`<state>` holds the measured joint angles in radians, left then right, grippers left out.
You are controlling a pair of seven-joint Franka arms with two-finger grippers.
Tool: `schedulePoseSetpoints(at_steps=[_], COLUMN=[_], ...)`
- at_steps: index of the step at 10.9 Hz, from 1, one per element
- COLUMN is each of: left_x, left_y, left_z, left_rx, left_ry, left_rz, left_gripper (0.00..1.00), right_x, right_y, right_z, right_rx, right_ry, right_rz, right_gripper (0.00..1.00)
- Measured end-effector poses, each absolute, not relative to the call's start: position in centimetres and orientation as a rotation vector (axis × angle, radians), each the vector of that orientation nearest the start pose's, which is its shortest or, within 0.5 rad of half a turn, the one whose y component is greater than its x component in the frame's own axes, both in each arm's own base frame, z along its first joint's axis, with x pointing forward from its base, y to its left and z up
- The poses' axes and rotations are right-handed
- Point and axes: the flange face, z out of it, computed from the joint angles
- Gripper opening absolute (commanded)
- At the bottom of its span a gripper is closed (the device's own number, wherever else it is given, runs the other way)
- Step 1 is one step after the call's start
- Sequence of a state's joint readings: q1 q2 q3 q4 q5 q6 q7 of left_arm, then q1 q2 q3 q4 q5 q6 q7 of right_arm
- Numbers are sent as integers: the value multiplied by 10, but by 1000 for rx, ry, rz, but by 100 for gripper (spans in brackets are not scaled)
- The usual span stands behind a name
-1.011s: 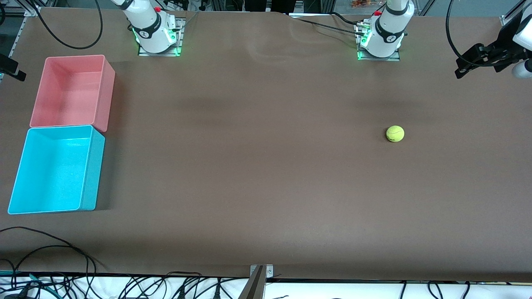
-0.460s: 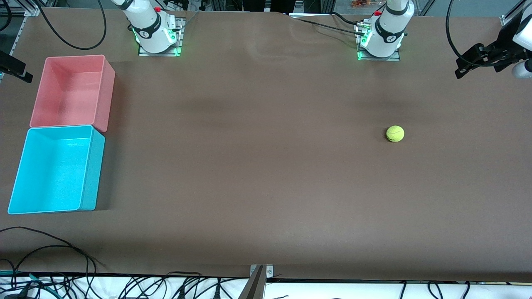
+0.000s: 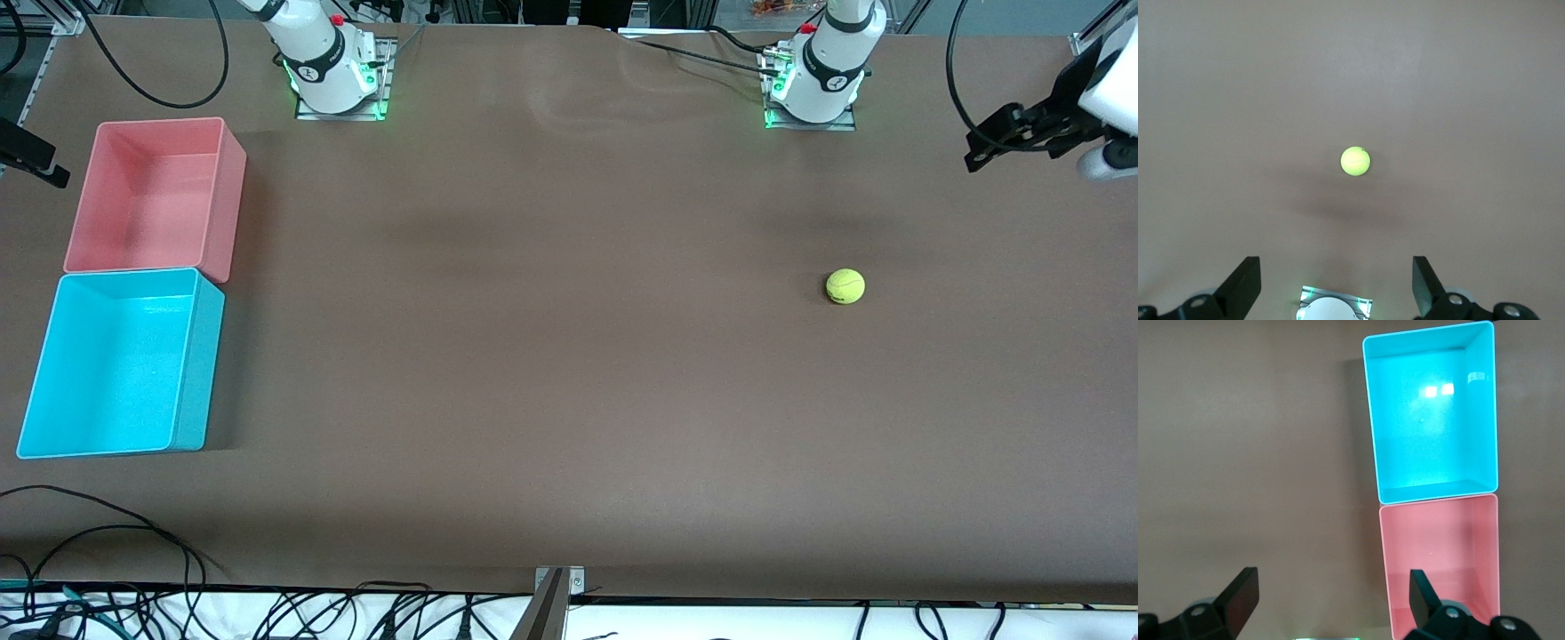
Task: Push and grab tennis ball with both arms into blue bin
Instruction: 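Lower the left gripper down beside the tennis ball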
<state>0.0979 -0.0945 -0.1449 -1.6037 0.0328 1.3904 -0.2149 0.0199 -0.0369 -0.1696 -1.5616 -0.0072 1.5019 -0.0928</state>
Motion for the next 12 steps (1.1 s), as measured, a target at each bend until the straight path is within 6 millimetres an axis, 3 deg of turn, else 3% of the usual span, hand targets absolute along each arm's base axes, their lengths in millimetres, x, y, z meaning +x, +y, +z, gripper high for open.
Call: schedulePoseSetpoints(at_steps=[6, 9, 12], left_x=[527, 536, 542], left_y=[-19, -13, -9], left_z=[588, 566, 528], left_rx=[-3047, -3054, -3063], left_ry=[-265, -257, -209], left_rz=[296, 238, 239], left_gripper=[100, 100, 100], right_x=[532, 533, 534], right_y=[-81, -81, -81], right_z=[639, 638, 637], right_rx=[-3139, -3139, -3139], right_ry=[88, 88, 88], right_rz=[44, 48, 50], right_gripper=[100, 100, 100])
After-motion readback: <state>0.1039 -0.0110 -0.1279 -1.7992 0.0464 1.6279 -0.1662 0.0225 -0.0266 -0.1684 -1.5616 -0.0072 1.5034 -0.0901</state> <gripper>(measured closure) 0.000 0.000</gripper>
